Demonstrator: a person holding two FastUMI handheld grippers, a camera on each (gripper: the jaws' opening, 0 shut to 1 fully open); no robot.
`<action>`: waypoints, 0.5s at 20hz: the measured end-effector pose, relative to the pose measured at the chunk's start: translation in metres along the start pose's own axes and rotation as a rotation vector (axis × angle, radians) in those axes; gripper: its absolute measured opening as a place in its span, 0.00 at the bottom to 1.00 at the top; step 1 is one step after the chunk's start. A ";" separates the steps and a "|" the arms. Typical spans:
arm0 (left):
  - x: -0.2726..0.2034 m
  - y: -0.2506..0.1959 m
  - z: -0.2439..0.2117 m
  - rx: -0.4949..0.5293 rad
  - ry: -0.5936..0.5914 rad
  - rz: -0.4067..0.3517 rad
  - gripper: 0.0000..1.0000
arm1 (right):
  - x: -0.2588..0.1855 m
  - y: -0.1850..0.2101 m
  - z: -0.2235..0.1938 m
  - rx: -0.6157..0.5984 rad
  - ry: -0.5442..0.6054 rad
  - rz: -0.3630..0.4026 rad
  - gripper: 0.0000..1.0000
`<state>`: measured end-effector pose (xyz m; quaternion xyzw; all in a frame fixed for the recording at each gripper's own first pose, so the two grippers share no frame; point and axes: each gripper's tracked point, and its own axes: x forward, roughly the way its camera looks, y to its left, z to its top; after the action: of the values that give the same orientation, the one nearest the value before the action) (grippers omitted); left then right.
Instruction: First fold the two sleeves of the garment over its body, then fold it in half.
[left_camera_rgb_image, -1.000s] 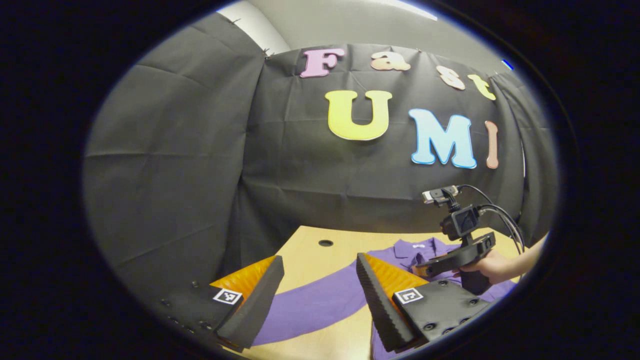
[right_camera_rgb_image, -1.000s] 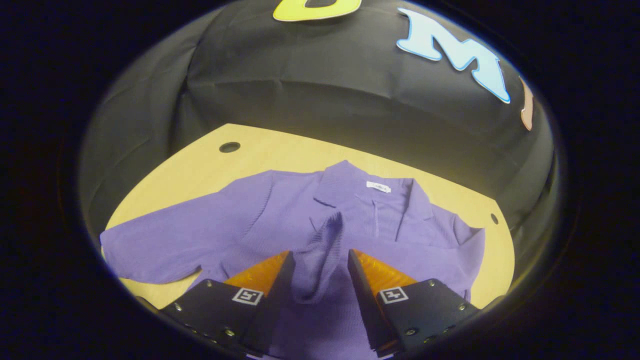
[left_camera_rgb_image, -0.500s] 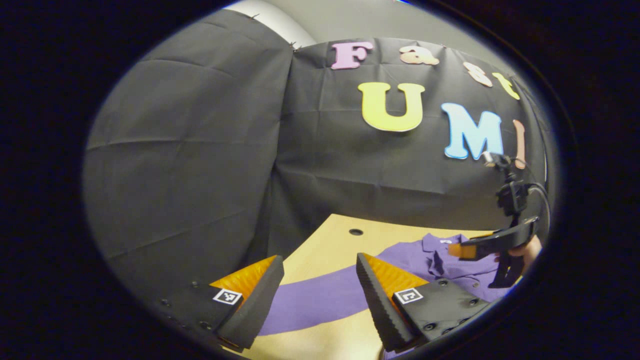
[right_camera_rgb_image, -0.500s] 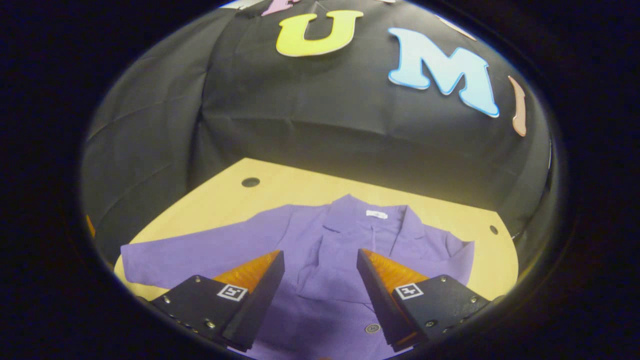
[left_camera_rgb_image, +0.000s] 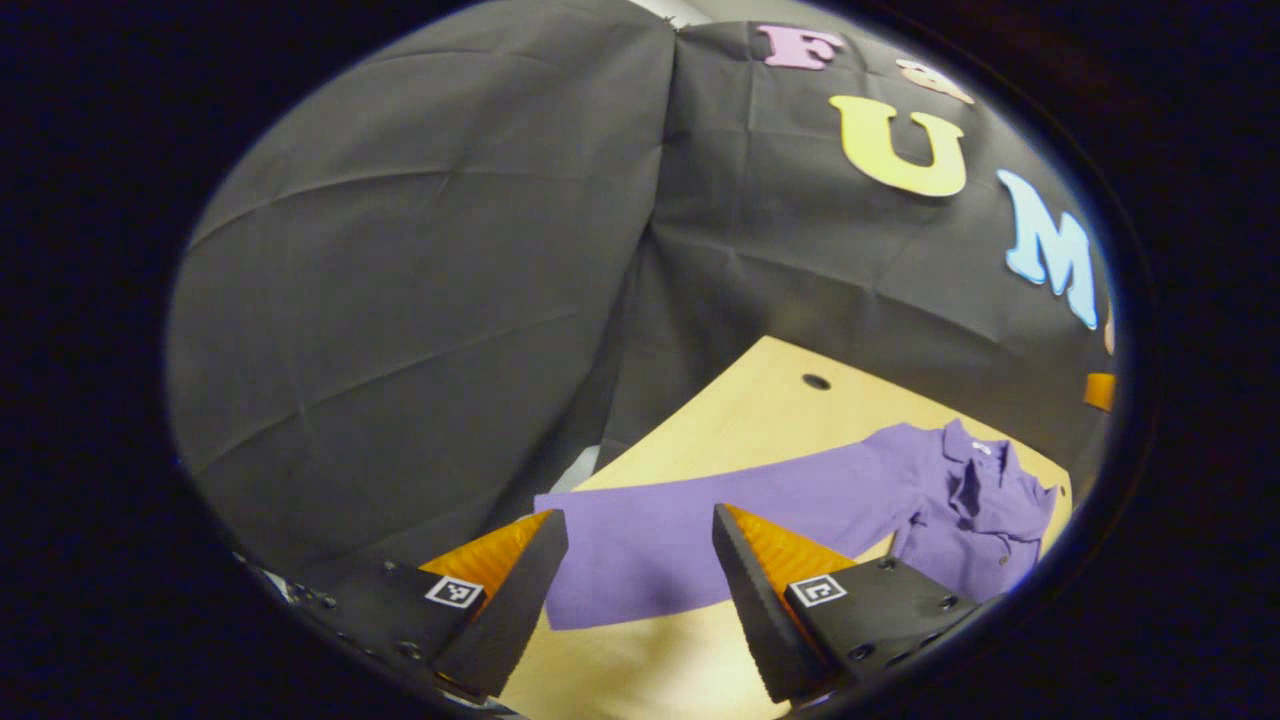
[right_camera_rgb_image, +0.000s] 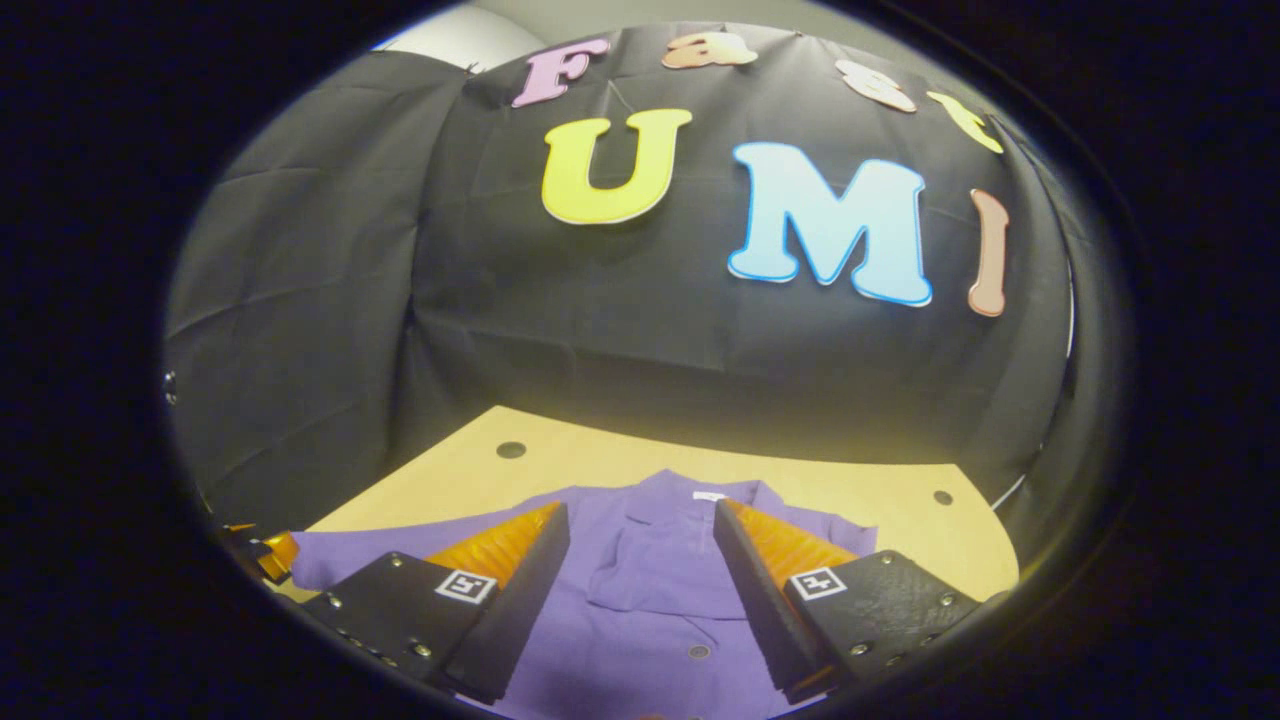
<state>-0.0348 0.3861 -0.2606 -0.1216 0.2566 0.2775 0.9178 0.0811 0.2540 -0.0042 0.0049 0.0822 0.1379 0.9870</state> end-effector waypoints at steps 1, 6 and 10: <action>0.006 0.007 -0.007 -0.001 0.024 0.031 0.95 | -0.006 -0.004 0.001 0.000 -0.006 -0.007 0.91; 0.028 0.019 -0.035 -0.036 0.134 0.079 0.93 | -0.027 -0.003 0.000 -0.026 0.009 0.005 0.91; 0.029 0.024 -0.038 -0.039 0.148 0.111 0.93 | -0.043 0.009 0.007 -0.001 -0.006 0.027 0.91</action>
<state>-0.0436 0.4050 -0.3095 -0.1453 0.3243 0.3230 0.8771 0.0392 0.2508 0.0103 0.0061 0.0792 0.1511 0.9853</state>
